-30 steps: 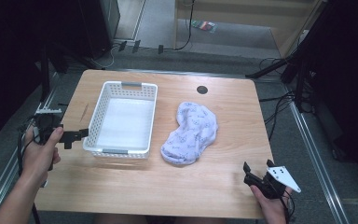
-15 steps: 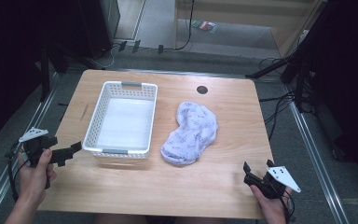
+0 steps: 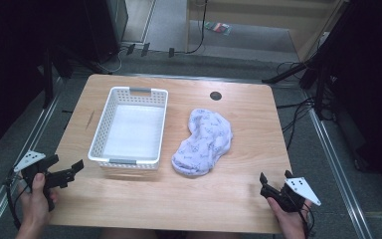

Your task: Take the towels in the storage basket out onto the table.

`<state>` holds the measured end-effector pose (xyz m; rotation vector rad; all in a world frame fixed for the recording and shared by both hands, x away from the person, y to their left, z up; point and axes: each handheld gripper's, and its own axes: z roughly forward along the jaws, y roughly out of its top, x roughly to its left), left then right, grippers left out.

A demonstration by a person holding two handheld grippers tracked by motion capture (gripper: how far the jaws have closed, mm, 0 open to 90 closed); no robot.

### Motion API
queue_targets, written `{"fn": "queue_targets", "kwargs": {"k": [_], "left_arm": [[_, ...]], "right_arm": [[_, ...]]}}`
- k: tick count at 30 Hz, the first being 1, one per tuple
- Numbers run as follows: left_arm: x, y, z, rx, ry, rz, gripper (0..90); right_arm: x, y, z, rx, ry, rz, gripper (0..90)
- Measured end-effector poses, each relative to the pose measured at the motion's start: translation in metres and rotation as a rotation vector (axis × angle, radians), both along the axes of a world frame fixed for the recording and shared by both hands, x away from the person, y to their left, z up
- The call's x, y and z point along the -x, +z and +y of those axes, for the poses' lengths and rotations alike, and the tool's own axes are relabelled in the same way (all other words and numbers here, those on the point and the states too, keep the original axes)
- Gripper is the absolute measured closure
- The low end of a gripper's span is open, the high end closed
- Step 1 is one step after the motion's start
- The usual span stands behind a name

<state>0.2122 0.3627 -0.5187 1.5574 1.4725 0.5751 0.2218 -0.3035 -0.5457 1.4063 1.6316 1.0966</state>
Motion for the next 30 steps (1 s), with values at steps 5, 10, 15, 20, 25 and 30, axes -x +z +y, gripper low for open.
{"fn": "queue_targets", "kwargs": {"k": [5, 10, 15, 20, 25, 30], "left_arm": [[0.005, -0.010, -0.001, 0.007, 0.004, -0.015, 0.0], [0.010, -0.018, -0.001, 0.004, -0.009, -0.025, 0.0], [0.014, -0.025, -0.001, 0.011, -0.002, -0.036, 0.0], [0.018, -0.028, 0.002, 0.056, 0.015, -0.067, 0.0], [0.014, -0.031, -0.004, 0.028, 0.018, -0.068, 0.0], [0.012, -0.033, -0.013, -0.036, 0.000, -0.068, 0.0]], "right_arm": [[0.000, 0.000, 0.000, 0.000, 0.001, 0.000, 13.0], [0.000, 0.000, 0.000, 0.000, 0.004, -0.002, 13.0], [0.000, 0.000, 0.000, 0.001, 0.007, -0.004, 13.0], [0.000, 0.000, 0.000, 0.006, 0.010, -0.005, 13.0], [0.000, 0.000, 0.001, 0.005, 0.009, -0.006, 13.0], [0.000, 0.000, 0.000, 0.005, 0.009, -0.005, 12.9]]}}
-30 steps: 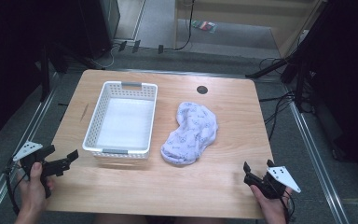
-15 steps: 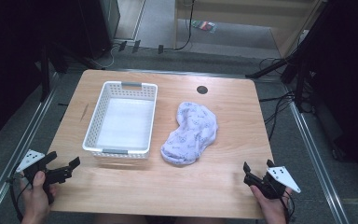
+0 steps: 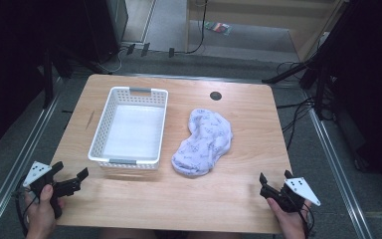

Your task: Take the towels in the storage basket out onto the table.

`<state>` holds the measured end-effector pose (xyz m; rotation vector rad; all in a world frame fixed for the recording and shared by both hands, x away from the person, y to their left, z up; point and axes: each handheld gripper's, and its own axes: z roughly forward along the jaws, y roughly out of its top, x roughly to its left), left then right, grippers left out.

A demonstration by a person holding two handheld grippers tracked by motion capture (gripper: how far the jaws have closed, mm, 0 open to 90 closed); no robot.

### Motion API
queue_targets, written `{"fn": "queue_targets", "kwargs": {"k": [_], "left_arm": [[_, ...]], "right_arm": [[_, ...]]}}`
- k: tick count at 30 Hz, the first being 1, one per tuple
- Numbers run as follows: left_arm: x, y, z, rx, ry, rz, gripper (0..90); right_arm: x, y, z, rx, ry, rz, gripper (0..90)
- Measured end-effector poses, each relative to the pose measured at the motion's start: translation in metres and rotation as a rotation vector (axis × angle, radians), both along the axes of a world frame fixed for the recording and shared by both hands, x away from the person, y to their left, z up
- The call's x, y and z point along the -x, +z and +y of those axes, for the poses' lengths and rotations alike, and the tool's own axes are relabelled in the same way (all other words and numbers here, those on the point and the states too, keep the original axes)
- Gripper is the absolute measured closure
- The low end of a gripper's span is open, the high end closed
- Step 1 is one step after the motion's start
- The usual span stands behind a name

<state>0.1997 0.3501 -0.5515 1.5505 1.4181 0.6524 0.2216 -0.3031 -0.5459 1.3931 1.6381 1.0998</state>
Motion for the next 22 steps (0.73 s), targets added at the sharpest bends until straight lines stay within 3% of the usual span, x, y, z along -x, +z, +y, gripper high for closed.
{"fn": "queue_targets", "kwargs": {"k": [4, 14, 16, 18, 19, 22], "left_arm": [[-0.0018, -0.0003, -0.0036, -0.033, -0.016, 0.010, 0.1], [-0.0044, -0.0008, -0.0007, 0.005, -0.022, 0.022, 0.1], [-0.0019, -0.0006, 0.0004, 0.012, -0.059, -0.005, 0.1], [-0.0014, -0.0005, -0.0001, 0.001, -0.059, -0.005, 0.1], [-0.0011, -0.0008, 0.0000, -0.012, -0.051, 0.035, 0.1], [0.0002, -0.0009, 0.0011, -0.016, -0.050, 0.042, 0.1]], "right_arm": [[-0.0003, 0.0001, -0.0001, 0.000, 0.002, 0.005, 12.9], [-0.0005, 0.0001, -0.0002, 0.001, -0.001, 0.008, 12.9], [-0.0004, 0.0001, -0.0001, 0.001, -0.002, 0.007, 12.9], [-0.0004, 0.0001, -0.0002, 0.001, -0.002, 0.007, 12.9], [-0.0005, 0.0001, -0.0004, -0.001, -0.002, 0.007, 12.9], [-0.0006, 0.0001, -0.0002, -0.003, -0.001, 0.009, 12.9]]}}
